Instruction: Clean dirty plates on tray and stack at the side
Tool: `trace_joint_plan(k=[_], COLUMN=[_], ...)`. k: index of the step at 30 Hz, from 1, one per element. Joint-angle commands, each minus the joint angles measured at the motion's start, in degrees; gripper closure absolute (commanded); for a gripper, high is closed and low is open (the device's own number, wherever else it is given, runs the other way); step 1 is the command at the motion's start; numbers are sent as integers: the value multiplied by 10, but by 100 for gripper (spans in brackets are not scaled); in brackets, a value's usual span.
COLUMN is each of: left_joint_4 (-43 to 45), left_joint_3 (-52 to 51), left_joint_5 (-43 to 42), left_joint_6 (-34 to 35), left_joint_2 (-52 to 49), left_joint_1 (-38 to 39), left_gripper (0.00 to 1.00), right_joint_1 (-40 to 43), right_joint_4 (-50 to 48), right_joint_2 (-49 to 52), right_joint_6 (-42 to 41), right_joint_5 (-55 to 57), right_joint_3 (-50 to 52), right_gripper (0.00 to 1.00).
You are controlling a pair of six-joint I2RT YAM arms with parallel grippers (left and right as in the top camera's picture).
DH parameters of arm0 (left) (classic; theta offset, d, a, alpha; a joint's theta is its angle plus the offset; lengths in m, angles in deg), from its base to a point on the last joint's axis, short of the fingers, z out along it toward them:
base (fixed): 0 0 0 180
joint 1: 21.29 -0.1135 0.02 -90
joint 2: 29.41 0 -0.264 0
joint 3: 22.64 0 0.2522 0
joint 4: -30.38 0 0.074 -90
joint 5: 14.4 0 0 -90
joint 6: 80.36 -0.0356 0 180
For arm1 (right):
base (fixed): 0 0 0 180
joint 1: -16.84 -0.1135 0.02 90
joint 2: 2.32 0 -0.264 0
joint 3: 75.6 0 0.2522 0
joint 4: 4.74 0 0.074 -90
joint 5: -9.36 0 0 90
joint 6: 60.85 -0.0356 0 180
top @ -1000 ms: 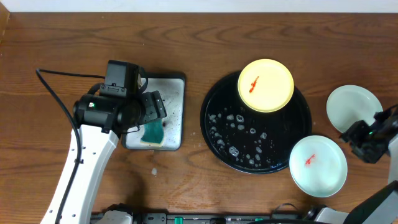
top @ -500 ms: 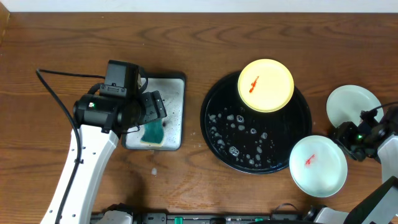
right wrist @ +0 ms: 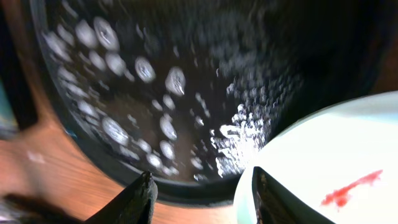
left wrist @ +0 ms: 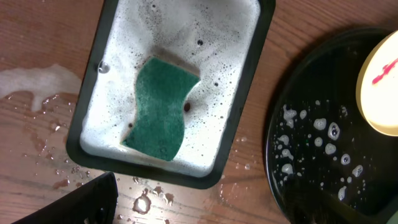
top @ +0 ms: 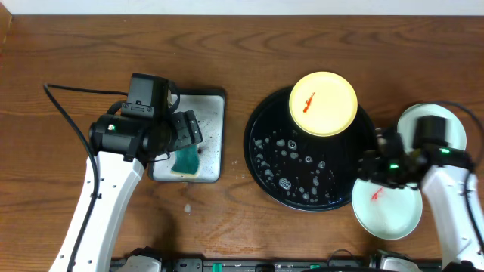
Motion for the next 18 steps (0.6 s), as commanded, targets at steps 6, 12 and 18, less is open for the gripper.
trace_joint_plan(k=[6,12,18], left_joint_4=[-2,-2,-2], left_joint_3=[6,6,6], left_joint_5=[-3,-3,-3], left_joint_6=[-3,-3,-3], left_joint_2=[0,0,0], left_joint_1=[-2,-2,-2], left_gripper=[15,15,15], right_joint_1=[-203,-219,-123], right_joint_4=[-2,-14,-4], right_joint_2=[-2,3,-19], right_joint_6=[-217,-246,-154], right_joint_5=[332,337,149], right_joint_3=[1,-2,-35], right_gripper=[53,54,52])
